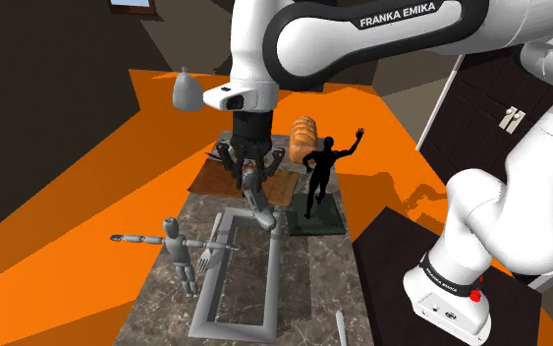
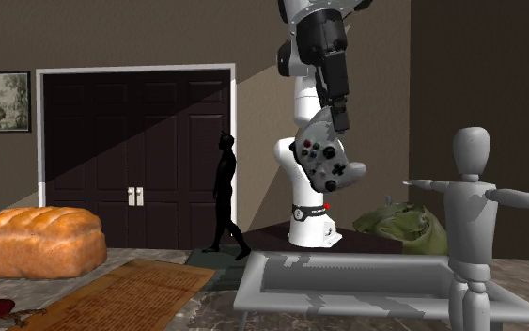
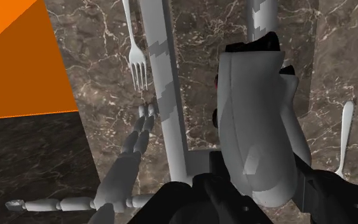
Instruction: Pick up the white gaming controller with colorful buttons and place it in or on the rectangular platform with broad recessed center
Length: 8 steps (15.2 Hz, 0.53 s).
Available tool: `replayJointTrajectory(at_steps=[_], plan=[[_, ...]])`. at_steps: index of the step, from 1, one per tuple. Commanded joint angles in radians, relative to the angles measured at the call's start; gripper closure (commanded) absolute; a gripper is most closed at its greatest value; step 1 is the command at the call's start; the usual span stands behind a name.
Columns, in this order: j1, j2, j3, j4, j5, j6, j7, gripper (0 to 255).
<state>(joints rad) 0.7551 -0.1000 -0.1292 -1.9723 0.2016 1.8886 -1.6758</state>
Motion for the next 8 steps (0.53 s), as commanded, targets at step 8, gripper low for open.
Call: replayJointTrajectory(at_steps=[8], plan=[[0.007,0.064,0.006,-0.032,0.017,0.096,-0.011,255]])
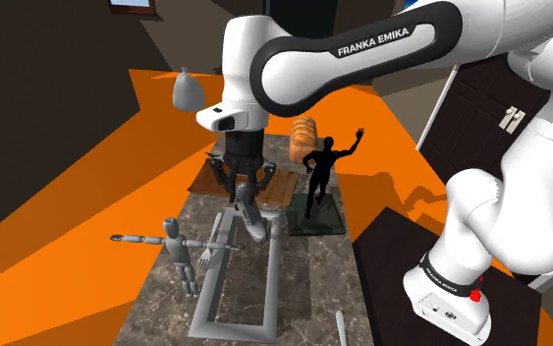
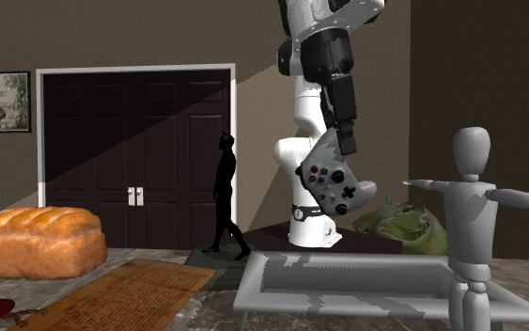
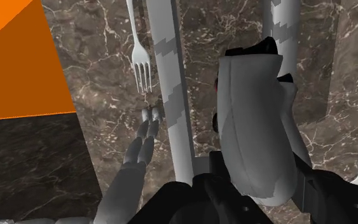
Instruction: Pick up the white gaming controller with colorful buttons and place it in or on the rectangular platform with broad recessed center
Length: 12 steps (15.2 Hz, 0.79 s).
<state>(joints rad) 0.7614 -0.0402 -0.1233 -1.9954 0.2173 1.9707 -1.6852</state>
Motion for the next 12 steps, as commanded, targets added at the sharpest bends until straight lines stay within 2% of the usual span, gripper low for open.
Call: replayJointTrajectory(at_steps=[1,12], plan=[[0.001,0.007,0.001,-0.018,0.003,0.026,-0.005,255],[0.003,0.055,0.003,-0.112,0.028,0.164,-0.041,255]])
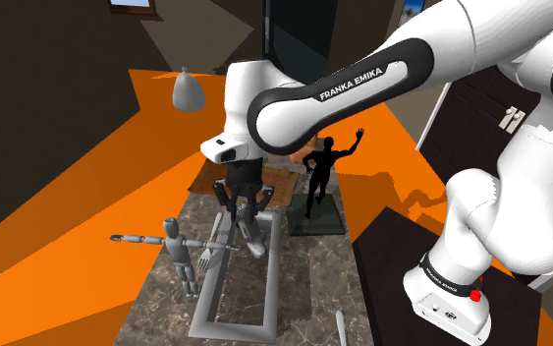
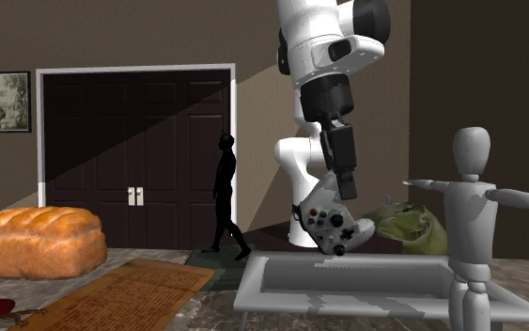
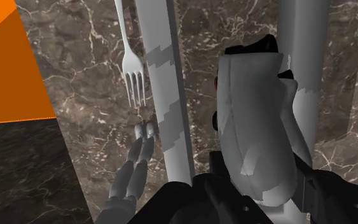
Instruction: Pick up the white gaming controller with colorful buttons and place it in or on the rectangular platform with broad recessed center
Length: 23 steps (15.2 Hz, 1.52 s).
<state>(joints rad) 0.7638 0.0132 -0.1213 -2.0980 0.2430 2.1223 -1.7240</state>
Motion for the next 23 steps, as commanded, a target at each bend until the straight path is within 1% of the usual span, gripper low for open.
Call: replayJointTrajectory(at_steps=[1,3,11,12,17,21,23], plan=[[0.001,0.007,0.001,-0.017,0.005,0.025,-0.006,255],[0.001,0.021,0.002,-0.032,0.011,0.053,-0.014,255],[0.001,0.021,0.002,-0.032,0.011,0.053,-0.014,255],[0.001,0.019,0.001,-0.035,0.011,0.053,-0.015,0],[0.001,0.021,0.002,-0.032,0.011,0.053,-0.014,0],[-0.010,-0.031,-0.010,0.036,-0.013,-0.067,0.001,0],[-0.010,-0.031,-0.010,0.035,-0.013,-0.067,0.001,0]])
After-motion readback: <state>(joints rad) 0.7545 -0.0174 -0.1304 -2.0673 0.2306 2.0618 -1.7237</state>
